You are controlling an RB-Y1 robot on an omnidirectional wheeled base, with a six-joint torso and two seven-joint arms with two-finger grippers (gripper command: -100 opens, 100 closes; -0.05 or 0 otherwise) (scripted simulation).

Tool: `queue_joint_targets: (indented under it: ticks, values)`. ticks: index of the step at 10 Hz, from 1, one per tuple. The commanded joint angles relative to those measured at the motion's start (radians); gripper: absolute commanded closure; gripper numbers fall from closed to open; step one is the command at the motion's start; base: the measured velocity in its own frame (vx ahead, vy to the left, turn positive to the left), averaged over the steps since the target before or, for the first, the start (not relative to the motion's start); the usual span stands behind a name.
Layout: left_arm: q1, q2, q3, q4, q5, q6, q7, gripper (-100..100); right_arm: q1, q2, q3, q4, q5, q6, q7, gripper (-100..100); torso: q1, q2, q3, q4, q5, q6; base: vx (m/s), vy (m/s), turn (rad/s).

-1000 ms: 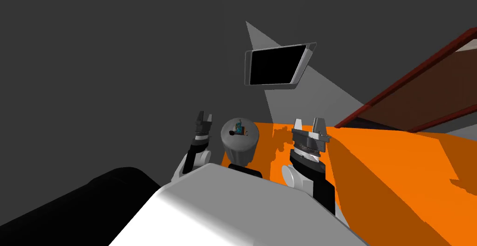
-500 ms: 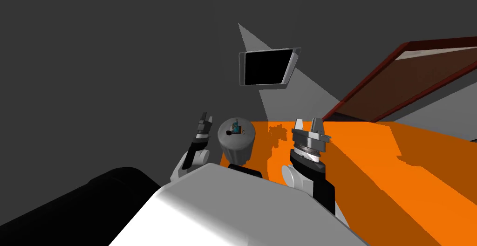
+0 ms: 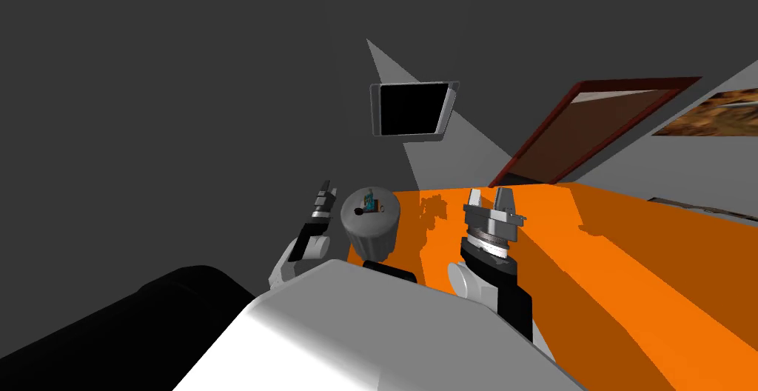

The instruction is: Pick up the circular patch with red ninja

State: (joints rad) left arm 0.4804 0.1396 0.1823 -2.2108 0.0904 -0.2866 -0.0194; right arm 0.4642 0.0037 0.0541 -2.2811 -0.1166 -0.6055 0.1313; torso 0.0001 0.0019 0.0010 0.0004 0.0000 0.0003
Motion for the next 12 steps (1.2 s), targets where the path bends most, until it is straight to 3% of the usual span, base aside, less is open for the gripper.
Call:
queue_joint_targets:
  ticks: [1, 2, 3, 4, 5, 6, 8, 9, 11, 12]
  values:
    - [0.004, 0.013, 0.018, 0.008, 0.012, 0.043, 0.004, -100, 0.0, 0.0, 0.0, 0.0, 0.0, 0.0, 0.0, 0, 0.0, 0.0, 0.0, 0.0, 0.0, 0.0, -0.023, -0.005, -0.143]
    - [-0.005, 0.029, 0.044, 0.032, 0.028, 0.075, 0.001, -100, 0.0, 0.0, 0.0, 0.0, 0.0, 0.0, 0.0, 0, 0.0, 0.0, 0.0, 0.0, 0.0, -0.001, -0.038, -0.001, -0.224]
    - [-0.005, 0.029, 0.044, 0.032, 0.028, 0.103, 0.001, -100, 0.0, 0.0, 0.0, 0.0, 0.0, 0.0, 0.0, 0, 0.001, 0.0, 0.0, 0.0, 0.0, 0.0, -0.021, -0.004, -0.129]
    - [-0.014, 0.045, 0.072, 0.059, 0.045, 0.138, -0.001, -100, 0.0, 0.0, 0.0, 0.0, 0.0, 0.0, 0.0, 0, 0.0, 0.0, 0.0, 0.0, 0.0, -0.001, -0.033, -0.008, -0.224]
    - [-0.014, 0.045, 0.072, 0.059, 0.045, 0.166, -0.001, -100, 0.0, 0.0, 0.0, 0.0, 0.0, 0.0, 0.0, 0, 0.001, 0.0, 0.0, 0.0, 0.0, 0.0, -0.02, -0.005, -0.145]
    - [-0.023, 0.062, 0.103, 0.086, 0.063, 0.199, -0.004, -100, 0.0, 0.0, 0.0, 0.0, 0.0, 0.0, 0.0, 0, 0.0, -0.001, 0.0, 0.0, 0.0, -0.001, -0.029, -0.006, -0.212]
    - [-0.023, 0.062, 0.103, 0.086, 0.063, 0.239, -0.004, -100, 0.0, 0.0, 0.0, 0.0, 0.0, 0.0, 0.0, 0, 0.0, -0.001, 0.0, 0.0, 0.0, -0.001, -0.008, -0.006, -0.076]
    - [-0.032, 0.079, 0.135, 0.116, 0.082, 0.274, -0.006, -100, 0.0, 0.0, 0.0, 0.0, 0.0, 0.0, 0.0, 0, 0.0, -0.001, -0.001, 0.0, 0.0, -0.001, -0.028, -0.006, -0.233]
    - [-0.032, 0.079, 0.135, 0.116, 0.082, 0.31, -0.006, -100, 0.0, 0.0, 0.0, 0.0, 0.0, 0.0, 0.0, 0, 0.001, -0.001, 0.0, 0.0, 0.0, -0.001, -0.009, -0.004, -0.084]
    - [-0.041, 0.096, 0.169, 0.147, 0.101, 0.349, -0.008, -100, 0.0, 0.0, 0.0, 0.0, 0.0, 0.0, 0.0, 0, 0.0, -0.002, -0.001, 0.0, 0.0, -0.001, -0.02, -0.006, -0.186]
